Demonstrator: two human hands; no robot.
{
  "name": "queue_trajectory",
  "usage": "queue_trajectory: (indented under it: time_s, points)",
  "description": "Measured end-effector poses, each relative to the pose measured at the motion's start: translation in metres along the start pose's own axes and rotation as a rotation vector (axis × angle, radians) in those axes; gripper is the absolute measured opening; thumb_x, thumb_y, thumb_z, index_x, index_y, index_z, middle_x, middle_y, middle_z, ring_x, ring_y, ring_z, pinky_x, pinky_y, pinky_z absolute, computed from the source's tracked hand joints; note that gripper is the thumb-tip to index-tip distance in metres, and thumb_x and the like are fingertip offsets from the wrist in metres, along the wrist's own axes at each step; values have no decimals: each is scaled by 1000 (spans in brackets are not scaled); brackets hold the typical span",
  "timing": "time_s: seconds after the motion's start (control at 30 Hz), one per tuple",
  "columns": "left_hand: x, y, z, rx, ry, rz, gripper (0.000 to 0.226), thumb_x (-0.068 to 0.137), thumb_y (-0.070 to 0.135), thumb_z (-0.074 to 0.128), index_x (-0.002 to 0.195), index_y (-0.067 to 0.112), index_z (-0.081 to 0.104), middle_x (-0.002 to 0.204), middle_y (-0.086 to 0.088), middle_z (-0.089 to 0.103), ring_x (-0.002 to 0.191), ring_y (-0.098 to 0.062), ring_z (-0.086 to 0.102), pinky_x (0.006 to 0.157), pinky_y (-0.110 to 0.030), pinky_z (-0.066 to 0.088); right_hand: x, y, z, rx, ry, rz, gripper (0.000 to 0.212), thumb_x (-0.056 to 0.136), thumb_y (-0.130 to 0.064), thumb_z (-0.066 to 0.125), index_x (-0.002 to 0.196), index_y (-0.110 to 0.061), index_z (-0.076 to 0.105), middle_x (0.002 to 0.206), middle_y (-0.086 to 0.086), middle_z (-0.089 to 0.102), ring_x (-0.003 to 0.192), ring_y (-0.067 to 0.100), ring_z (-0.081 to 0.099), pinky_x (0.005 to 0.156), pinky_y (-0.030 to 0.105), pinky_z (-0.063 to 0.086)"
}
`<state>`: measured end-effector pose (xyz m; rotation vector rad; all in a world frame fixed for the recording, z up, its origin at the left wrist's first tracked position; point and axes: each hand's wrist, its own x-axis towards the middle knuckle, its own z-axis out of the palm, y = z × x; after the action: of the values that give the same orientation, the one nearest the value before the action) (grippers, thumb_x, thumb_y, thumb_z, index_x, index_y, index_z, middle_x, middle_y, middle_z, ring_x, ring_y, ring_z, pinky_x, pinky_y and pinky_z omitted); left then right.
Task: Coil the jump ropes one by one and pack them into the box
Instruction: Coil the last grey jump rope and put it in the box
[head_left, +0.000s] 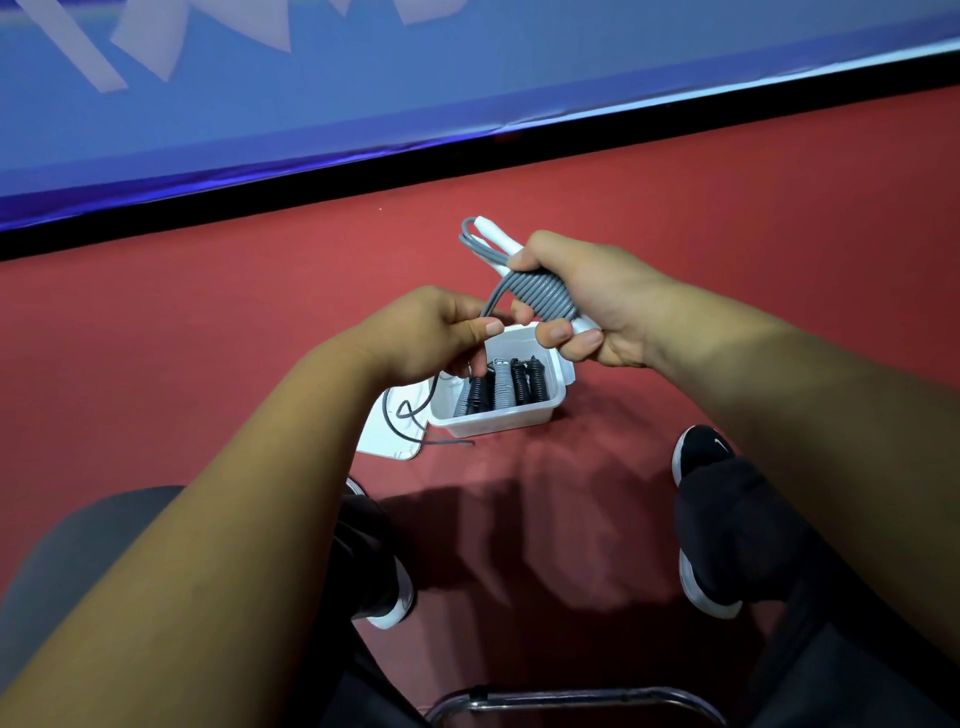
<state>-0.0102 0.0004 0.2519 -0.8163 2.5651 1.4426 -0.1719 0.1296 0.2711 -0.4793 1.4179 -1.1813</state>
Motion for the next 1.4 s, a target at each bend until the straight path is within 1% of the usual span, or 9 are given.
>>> queue_trajectory:
  time_s: [0.1, 0.2, 0.33, 0.47, 0.57, 0.67, 0.83, 1.17, 1.4]
  points:
    - [2, -2, -2, -84, 6, -15, 21, 109, 23, 55, 113, 13, 73, 80, -12, 74, 69, -12, 67, 75, -30, 58, 2, 0, 2, 43, -4, -18, 23, 98, -34, 61, 95, -10, 62, 77, 7, 61, 49, 13, 39, 36, 16, 18]
    - [2, -4, -2, -91, 9, -24, 20, 110, 25, 53, 105, 19, 71, 86, -17, 75, 71, -14, 67, 76, -32, 57, 2, -1, 5, 80, 33, -34, 25, 102, -34, 63, 103, -9, 63, 75, 7, 64, 50, 13, 44, 36, 17, 21]
    - [2, 5, -2, 51, 76, -45, 18, 105, 29, 58, 120, 30, 68, 92, 4, 67, 77, -9, 60, 70, -26, 51, 4, -3, 3, 195, 105, -17, 26, 104, -36, 62, 104, -10, 61, 75, 6, 64, 52, 13, 47, 39, 19, 27]
    - [-6, 27, 4, 77, 204, -31, 44, 85, 53, 59, 126, 38, 58, 97, 7, 65, 85, -13, 60, 78, -36, 49, 11, -1, -3, 354, 146, 23, 26, 107, -36, 57, 109, -11, 60, 75, 7, 64, 53, 16, 55, 44, 23, 40]
    - [-13, 39, 19, 165, 242, 8, 74, 76, 76, 68, 138, 43, 46, 89, 12, 56, 78, -9, 56, 70, -33, 46, 14, 3, -3, 400, 194, 29, 30, 109, -37, 54, 110, -8, 63, 73, 6, 68, 56, 18, 65, 52, 28, 51]
    - [-12, 41, 32, 271, 338, 68, 96, 66, 82, 75, 147, 46, 37, 112, 21, 57, 94, -2, 56, 75, -27, 45, 15, 3, -2, 465, 189, 34, 34, 109, -38, 53, 105, -7, 66, 76, 5, 70, 63, 19, 70, 57, 31, 54]
    - [-5, 43, 34, 375, 482, 77, 89, 65, 83, 72, 141, 46, 45, 107, 19, 60, 91, -8, 57, 71, -34, 46, 18, 5, 3, 508, 198, 34, 31, 110, -39, 52, 110, -11, 65, 78, 4, 70, 66, 18, 71, 55, 29, 54]
    - [-1, 43, 39, 573, 505, 60, 58, 74, 84, 61, 118, 47, 58, 88, 19, 66, 86, -9, 63, 73, -37, 55, 24, 6, 7, 566, 253, 40, 34, 108, -35, 56, 93, -7, 68, 70, 6, 62, 55, 18, 66, 59, 33, 62]
    - [2, 44, 35, 605, 500, 64, 50, 75, 82, 63, 103, 41, 64, 76, 17, 65, 77, -7, 62, 65, -33, 50, 21, 10, 8, 614, 246, 64, 34, 110, -36, 53, 99, -8, 68, 74, 5, 61, 54, 16, 68, 53, 29, 59]
